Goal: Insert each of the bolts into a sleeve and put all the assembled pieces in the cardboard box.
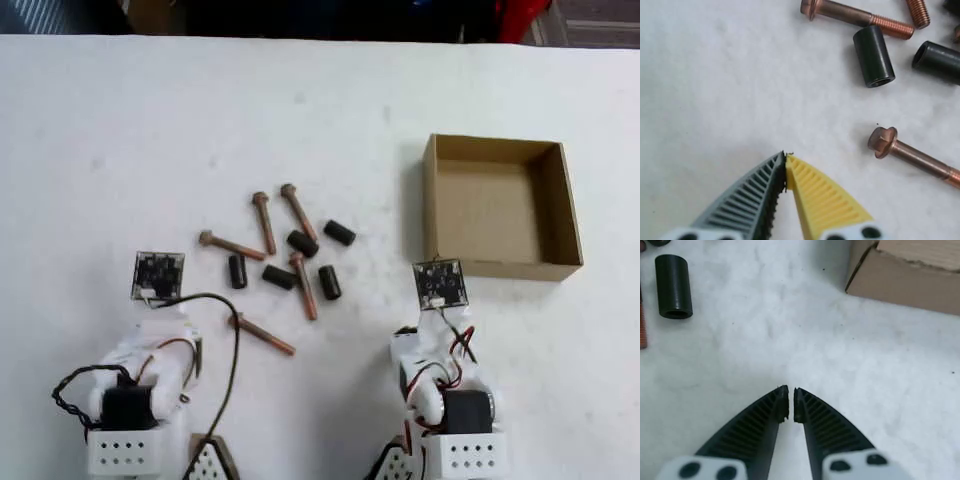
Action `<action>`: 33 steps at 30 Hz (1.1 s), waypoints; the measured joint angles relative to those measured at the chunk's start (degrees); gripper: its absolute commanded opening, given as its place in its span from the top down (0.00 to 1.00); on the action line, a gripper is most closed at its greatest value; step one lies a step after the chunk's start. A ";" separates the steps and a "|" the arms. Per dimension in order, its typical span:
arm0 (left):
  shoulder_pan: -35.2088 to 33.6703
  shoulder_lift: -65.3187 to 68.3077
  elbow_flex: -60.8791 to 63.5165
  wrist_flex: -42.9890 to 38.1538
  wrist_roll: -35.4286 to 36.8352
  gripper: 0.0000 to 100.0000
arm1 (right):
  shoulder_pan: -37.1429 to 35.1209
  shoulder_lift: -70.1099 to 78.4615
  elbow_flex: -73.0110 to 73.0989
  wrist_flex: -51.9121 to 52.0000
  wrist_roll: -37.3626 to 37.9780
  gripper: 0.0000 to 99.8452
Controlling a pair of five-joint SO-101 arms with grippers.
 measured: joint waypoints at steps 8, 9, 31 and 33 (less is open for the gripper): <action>0.00 0.00 0.00 0.00 0.00 0.98 | 0.00 0.00 0.00 0.00 0.00 0.98; 0.00 0.00 0.00 0.00 0.00 0.98 | 0.00 0.00 0.00 0.00 0.00 0.98; 0.00 0.00 0.00 0.00 0.00 0.98 | -1.49 0.00 0.00 0.00 0.00 0.98; 0.00 0.00 0.00 0.00 0.00 0.98 | -1.49 0.00 0.00 0.00 0.00 0.98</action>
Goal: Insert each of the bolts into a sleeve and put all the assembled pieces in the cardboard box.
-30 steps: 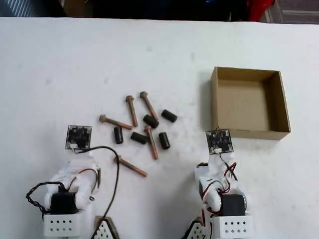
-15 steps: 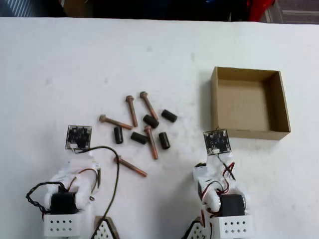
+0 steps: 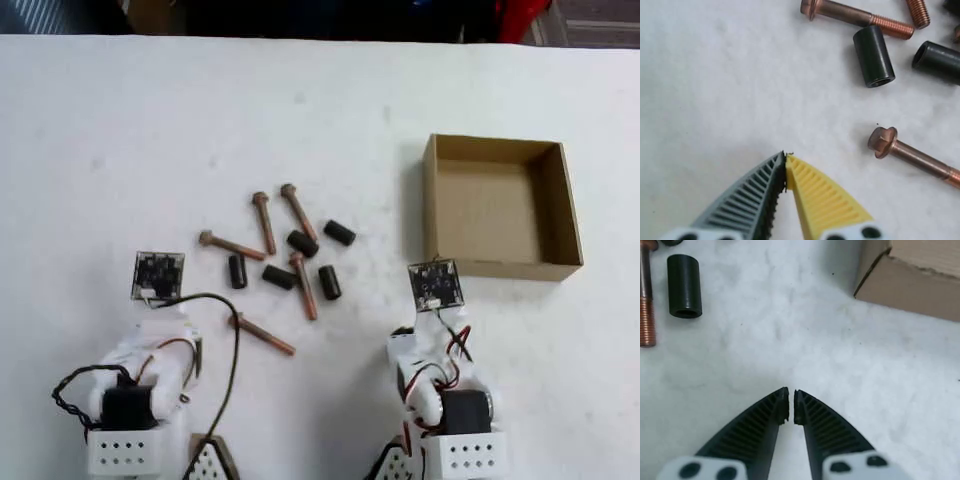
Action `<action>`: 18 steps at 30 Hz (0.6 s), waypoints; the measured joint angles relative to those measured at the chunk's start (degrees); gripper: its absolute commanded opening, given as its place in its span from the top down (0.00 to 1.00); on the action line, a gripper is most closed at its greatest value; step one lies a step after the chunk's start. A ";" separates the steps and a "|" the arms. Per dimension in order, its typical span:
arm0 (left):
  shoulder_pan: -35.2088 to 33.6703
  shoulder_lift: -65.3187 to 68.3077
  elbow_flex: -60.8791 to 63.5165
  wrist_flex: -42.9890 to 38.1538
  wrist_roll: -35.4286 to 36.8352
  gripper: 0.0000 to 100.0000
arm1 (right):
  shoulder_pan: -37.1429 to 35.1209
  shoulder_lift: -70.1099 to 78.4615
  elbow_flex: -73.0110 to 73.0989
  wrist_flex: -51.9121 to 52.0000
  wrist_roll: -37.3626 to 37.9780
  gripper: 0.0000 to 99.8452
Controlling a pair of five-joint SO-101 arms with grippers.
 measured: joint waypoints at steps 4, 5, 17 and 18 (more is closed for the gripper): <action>0.00 0.00 0.00 0.00 0.00 0.98 | 0.00 0.00 0.00 0.00 0.00 0.98; 0.00 0.00 0.00 0.00 0.00 0.98 | 0.00 0.00 0.00 0.00 0.00 0.98; 0.00 0.00 0.00 0.00 0.00 0.98 | 0.00 0.00 0.00 -8.18 0.62 0.98; 0.00 0.00 0.00 0.00 0.00 0.98 | 0.00 0.00 0.00 -8.70 2.37 0.98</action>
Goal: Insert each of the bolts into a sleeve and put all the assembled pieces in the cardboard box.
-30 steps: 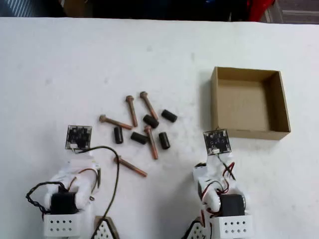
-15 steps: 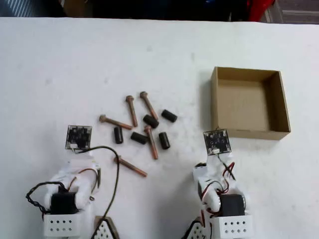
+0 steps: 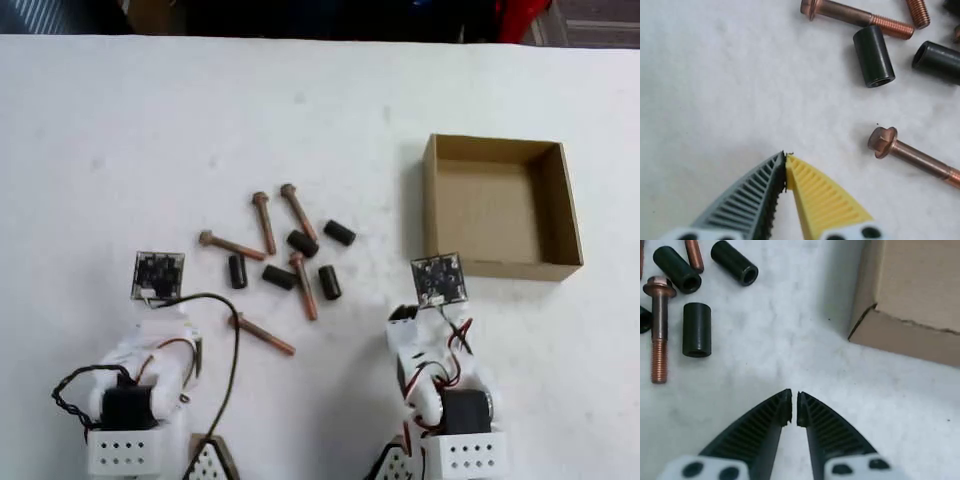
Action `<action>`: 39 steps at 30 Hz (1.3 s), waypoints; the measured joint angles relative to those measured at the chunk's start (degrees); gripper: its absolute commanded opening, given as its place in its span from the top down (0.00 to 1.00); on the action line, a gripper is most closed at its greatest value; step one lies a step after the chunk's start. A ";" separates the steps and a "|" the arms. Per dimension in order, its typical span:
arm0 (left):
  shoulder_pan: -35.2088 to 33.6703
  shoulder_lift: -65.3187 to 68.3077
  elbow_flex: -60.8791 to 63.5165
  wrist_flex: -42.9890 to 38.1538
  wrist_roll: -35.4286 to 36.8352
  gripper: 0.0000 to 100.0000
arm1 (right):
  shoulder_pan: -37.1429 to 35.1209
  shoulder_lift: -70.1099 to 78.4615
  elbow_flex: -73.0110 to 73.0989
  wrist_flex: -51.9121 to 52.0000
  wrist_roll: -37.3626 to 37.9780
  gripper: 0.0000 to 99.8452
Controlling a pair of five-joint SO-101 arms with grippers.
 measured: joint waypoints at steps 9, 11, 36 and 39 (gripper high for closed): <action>0.00 0.00 0.00 0.00 0.00 0.98 | 0.00 0.00 0.00 -0.88 20.22 0.98; 0.00 0.00 0.00 0.00 0.00 0.98 | 0.00 0.00 0.00 -0.88 20.66 0.98; 0.00 0.00 0.00 -10.37 -21.27 0.98 | 8.18 21.27 -38.15 10.64 24.79 0.98; 0.00 0.00 0.00 -10.37 -21.27 0.98 | 8.18 33.41 -45.10 10.64 23.30 0.98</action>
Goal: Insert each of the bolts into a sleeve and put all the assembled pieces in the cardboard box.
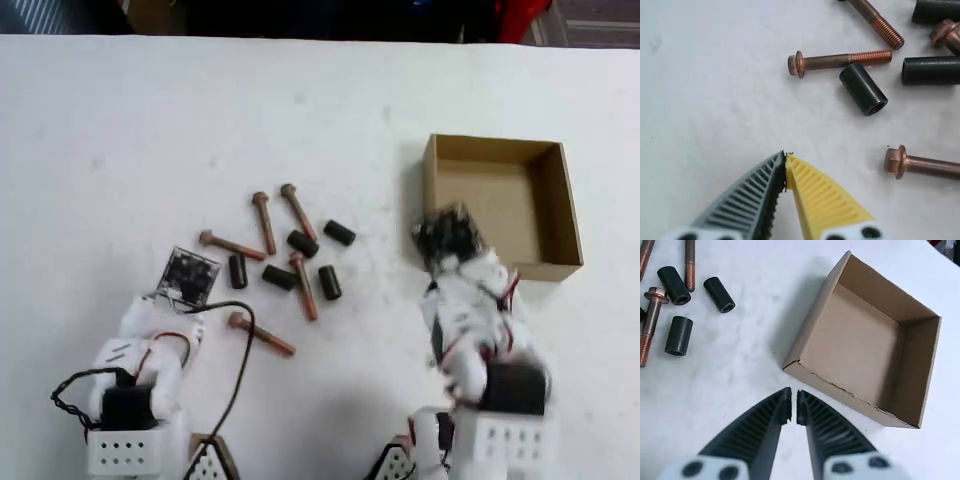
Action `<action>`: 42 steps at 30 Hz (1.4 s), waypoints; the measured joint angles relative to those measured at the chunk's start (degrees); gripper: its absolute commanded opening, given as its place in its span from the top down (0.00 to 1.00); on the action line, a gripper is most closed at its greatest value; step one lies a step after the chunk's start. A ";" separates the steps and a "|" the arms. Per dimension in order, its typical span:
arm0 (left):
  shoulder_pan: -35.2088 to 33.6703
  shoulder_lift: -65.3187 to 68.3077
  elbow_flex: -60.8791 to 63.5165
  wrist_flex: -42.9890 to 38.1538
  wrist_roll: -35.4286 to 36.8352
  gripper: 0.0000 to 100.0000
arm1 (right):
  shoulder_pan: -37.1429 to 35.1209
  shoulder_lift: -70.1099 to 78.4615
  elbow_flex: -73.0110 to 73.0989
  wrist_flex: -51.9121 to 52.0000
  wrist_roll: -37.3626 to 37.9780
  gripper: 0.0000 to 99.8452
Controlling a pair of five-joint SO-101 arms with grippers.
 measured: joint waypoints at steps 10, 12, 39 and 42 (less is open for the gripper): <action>-1.49 0.00 0.00 0.00 0.00 0.98 | -10.20 39.21 -14.07 0.00 -0.62 0.81; -3.52 0.00 0.00 0.00 0.00 0.98 | -12.31 44.92 -17.14 0.00 -0.62 0.79; -8.97 0.00 0.00 0.00 0.00 0.98 | -31.65 79.65 -39.47 -0.09 -29.54 0.79; -8.97 0.00 0.00 0.00 0.00 0.98 | -31.56 80.62 -39.56 -0.35 -31.12 0.79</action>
